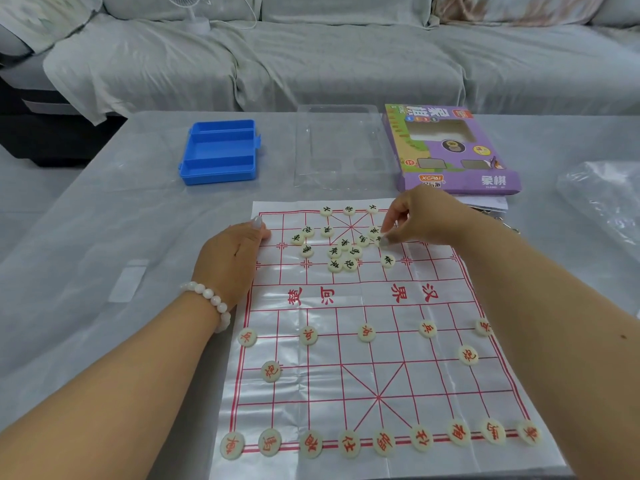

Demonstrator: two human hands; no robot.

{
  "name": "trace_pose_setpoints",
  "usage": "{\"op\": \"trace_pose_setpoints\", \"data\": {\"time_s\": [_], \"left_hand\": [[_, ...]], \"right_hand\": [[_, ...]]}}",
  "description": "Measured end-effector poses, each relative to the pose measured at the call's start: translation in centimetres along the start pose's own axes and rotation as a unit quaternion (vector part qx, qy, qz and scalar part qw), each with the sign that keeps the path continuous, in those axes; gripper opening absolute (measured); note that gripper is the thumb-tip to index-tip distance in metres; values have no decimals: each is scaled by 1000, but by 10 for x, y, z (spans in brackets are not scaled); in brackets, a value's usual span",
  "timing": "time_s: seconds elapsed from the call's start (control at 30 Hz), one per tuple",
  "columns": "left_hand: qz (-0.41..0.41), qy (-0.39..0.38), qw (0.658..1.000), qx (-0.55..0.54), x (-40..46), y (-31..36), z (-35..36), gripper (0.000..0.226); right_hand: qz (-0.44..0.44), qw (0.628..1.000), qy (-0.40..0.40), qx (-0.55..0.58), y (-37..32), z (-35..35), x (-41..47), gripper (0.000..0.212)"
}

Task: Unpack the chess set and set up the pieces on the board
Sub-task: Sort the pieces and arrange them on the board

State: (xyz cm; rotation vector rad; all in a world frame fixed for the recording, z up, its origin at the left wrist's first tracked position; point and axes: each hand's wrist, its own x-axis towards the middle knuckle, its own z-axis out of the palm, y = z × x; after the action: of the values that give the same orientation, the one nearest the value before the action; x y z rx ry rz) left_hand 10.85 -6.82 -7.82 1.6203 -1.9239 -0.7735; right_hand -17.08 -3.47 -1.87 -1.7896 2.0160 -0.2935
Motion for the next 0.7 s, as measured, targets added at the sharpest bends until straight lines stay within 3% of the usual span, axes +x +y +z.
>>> {"op": "trace_pose_setpoints", "data": {"time_s": [0.2,0.4,0.7], "left_hand": [[-6,1,1000,0,-1,1,1,53],[6,5,1000,4,0,0,0,54],[1,4,1000,6,-1,2,0,56]], "right_hand": [[8,999,28,-41,2,11,4,17],[84,978,190,10,26,4,11,12],[110,978,177,-15,24,22,26,25]]}}
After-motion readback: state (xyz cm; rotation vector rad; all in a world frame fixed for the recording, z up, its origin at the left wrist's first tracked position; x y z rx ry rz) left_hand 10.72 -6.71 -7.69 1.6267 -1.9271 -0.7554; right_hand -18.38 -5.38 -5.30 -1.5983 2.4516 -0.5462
